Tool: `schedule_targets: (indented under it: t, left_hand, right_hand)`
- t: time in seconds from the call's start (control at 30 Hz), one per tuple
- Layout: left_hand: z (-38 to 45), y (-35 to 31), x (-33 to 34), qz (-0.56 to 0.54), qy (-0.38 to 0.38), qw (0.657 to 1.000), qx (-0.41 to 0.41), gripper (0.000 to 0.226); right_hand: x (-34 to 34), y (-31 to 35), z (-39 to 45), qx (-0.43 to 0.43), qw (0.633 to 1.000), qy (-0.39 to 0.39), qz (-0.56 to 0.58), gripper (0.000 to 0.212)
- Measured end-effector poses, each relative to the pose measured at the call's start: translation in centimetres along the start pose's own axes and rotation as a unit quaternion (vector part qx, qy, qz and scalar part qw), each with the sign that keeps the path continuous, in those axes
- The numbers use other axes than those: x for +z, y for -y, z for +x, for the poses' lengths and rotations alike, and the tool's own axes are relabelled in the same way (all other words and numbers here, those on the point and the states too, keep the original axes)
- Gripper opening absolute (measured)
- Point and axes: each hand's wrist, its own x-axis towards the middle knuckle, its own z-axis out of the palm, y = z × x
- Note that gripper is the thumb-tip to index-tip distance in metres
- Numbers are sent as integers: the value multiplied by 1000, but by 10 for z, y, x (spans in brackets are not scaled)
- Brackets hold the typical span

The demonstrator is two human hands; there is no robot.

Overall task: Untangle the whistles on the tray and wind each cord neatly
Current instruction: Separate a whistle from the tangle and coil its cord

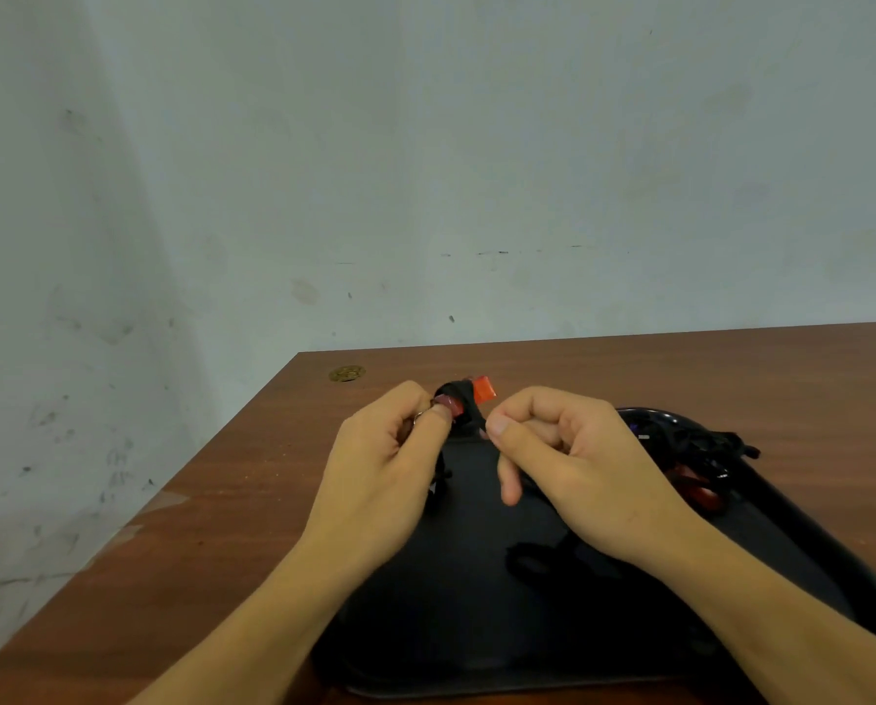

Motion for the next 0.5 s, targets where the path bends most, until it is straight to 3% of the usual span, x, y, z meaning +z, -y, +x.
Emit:
schedule_targets:
  t: [0.17, 0.33, 0.5]
  left_hand:
    - [-1, -2, 1, -147, 38, 987, -55, 38]
    - [-3, -3, 0, -310, 111, 939, -100, 31]
    - [-2, -5, -3, -394, 185, 893, -111, 27]
  right_hand:
    - [1, 1, 0, 21, 999, 44, 23, 28]
    - [-2, 3, 0, 32, 996, 60, 56, 31]
    - [-5, -3, 3, 76, 988, 53, 127, 29]
